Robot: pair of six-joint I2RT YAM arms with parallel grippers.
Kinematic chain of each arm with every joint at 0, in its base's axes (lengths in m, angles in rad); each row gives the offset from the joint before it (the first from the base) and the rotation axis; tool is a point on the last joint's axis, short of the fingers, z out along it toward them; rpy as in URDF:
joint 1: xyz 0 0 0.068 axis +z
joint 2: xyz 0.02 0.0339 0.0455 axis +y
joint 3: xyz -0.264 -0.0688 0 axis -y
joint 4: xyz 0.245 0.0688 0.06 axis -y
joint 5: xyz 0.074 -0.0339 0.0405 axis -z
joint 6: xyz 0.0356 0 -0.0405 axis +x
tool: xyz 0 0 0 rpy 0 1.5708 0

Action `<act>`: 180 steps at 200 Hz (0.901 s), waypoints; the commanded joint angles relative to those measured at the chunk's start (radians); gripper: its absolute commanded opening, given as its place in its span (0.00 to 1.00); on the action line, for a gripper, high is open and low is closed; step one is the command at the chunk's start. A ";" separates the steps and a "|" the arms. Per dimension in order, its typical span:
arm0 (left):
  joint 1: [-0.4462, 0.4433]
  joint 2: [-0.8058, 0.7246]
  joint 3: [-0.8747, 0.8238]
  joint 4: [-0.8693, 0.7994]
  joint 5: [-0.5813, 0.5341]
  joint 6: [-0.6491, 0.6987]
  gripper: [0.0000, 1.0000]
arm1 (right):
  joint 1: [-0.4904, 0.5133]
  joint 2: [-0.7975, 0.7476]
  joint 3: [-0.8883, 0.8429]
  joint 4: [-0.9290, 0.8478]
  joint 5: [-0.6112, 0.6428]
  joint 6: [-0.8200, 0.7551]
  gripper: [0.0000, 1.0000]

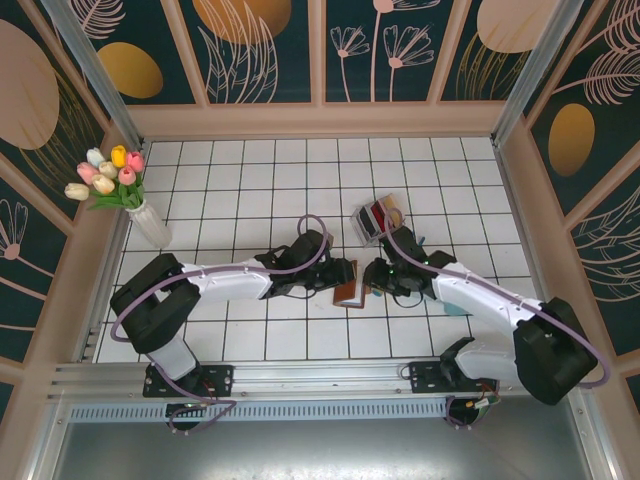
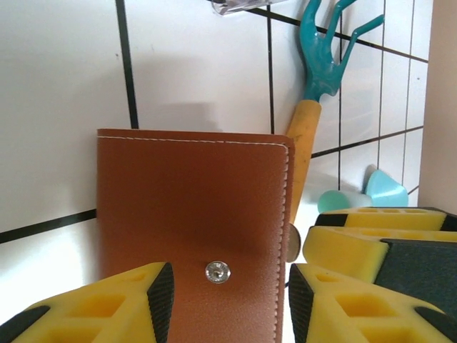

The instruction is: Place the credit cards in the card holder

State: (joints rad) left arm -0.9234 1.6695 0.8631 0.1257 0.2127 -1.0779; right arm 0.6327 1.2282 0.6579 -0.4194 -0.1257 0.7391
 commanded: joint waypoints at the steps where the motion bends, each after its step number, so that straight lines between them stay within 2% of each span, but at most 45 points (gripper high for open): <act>1: -0.006 -0.035 -0.004 -0.048 -0.043 0.031 0.48 | 0.014 0.028 0.047 -0.006 -0.012 -0.023 0.39; 20: -0.005 -0.040 -0.007 -0.054 -0.050 0.032 0.48 | 0.019 0.058 0.063 -0.015 -0.006 -0.024 0.39; 58: -0.005 -0.042 -0.013 -0.060 -0.055 0.036 0.47 | 0.031 0.081 0.069 -0.056 0.026 -0.022 0.30; 73: -0.005 -0.044 -0.015 -0.061 -0.058 0.038 0.47 | 0.034 0.078 0.066 -0.058 0.032 -0.023 0.23; 105: -0.006 -0.044 -0.015 -0.066 -0.059 0.038 0.47 | 0.034 0.070 0.069 -0.068 0.042 -0.022 0.16; 118: -0.005 -0.045 -0.015 -0.066 -0.059 0.038 0.47 | 0.034 0.071 0.065 -0.069 0.044 -0.024 0.09; 157: -0.004 -0.041 -0.014 -0.080 -0.067 0.043 0.46 | 0.035 0.058 0.063 -0.071 0.048 -0.024 0.08; 180: -0.004 -0.035 -0.012 -0.096 -0.077 0.056 0.41 | 0.031 0.024 0.060 -0.063 0.054 -0.014 0.04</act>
State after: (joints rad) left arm -0.9234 1.6516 0.8600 0.0669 0.1658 -1.0531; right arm 0.6613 1.2980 0.7021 -0.4545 -0.0952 0.7193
